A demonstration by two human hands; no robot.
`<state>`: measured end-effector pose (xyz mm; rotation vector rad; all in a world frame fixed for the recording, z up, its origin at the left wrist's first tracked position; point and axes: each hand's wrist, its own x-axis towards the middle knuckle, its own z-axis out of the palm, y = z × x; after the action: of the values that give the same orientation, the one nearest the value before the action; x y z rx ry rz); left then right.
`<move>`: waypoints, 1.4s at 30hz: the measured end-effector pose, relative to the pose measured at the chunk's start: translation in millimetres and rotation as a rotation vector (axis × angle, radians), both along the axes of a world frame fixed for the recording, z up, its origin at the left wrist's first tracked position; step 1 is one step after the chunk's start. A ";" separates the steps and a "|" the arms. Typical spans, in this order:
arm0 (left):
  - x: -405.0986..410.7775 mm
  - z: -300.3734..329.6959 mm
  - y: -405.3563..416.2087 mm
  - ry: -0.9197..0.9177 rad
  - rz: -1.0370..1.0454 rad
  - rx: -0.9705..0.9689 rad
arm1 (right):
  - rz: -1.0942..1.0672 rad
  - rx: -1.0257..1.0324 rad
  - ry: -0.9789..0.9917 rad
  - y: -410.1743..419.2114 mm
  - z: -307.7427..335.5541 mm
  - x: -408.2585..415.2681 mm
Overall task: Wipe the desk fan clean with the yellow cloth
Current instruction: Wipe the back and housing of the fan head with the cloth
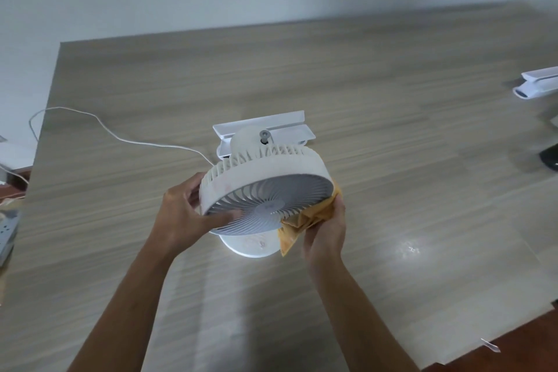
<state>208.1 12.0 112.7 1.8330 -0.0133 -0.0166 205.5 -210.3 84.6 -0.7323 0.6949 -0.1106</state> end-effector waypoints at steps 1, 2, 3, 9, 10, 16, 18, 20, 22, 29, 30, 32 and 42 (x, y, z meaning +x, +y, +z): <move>-0.3 -0.3 0.5 0.002 0.005 0.005 | 0.021 -0.001 0.003 -0.9 4.0 0.7; -0.7 -0.8 1.6 0.003 0.011 0.009 | 0.049 -0.047 0.015 -1.4 8.9 1.1; -1.3 -1.5 2.9 0.002 0.013 0.015 | 0.079 -0.140 0.028 -1.6 13.8 1.4; 0.2 -2.0 2.5 -0.016 -0.010 0.069 | 0.109 -1.053 -0.327 13.1 47.8 -7.0; 1.0 -1.2 1.5 -0.024 -0.018 0.083 | 0.099 -1.208 -0.408 19.0 51.3 -7.5; -1.6 5.6 0.1 -0.048 -0.007 0.104 | 0.064 -1.716 -0.556 51.3 61.7 -5.0; -1.7 6.7 -2.3 -0.051 -0.008 0.119 | 0.080 -1.816 -0.579 56.2 60.3 -6.6; -2.0 6.3 -4.1 -0.061 -0.005 0.174 | 0.124 -1.930 -0.599 64.5 60.2 -11.4; -2.3 6.3 -6.5 -0.072 0.022 0.242 | 0.216 -2.007 -0.611 75.3 61.1 -17.5; -18.7 23.6 -8.2 -0.017 -0.044 0.241 | 0.435 -1.848 -0.657 87.0 89.2 -34.5; -21.7 24.0 -3.4 0.038 -0.080 0.251 | 0.461 -1.760 -0.717 78.1 96.2 -33.6; -30.5 31.9 8.0 0.111 -0.075 0.142 | 0.463 -1.540 -0.837 53.7 106.7 -28.5; -1.1 105.7 -97.0 -0.495 0.180 0.668 | 0.335 -1.077 -0.302 -62.8 60.9 34.8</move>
<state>207.0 -85.0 218.4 2.4520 -0.2119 0.6259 240.3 -273.1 145.5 -1.8075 0.1634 -0.2887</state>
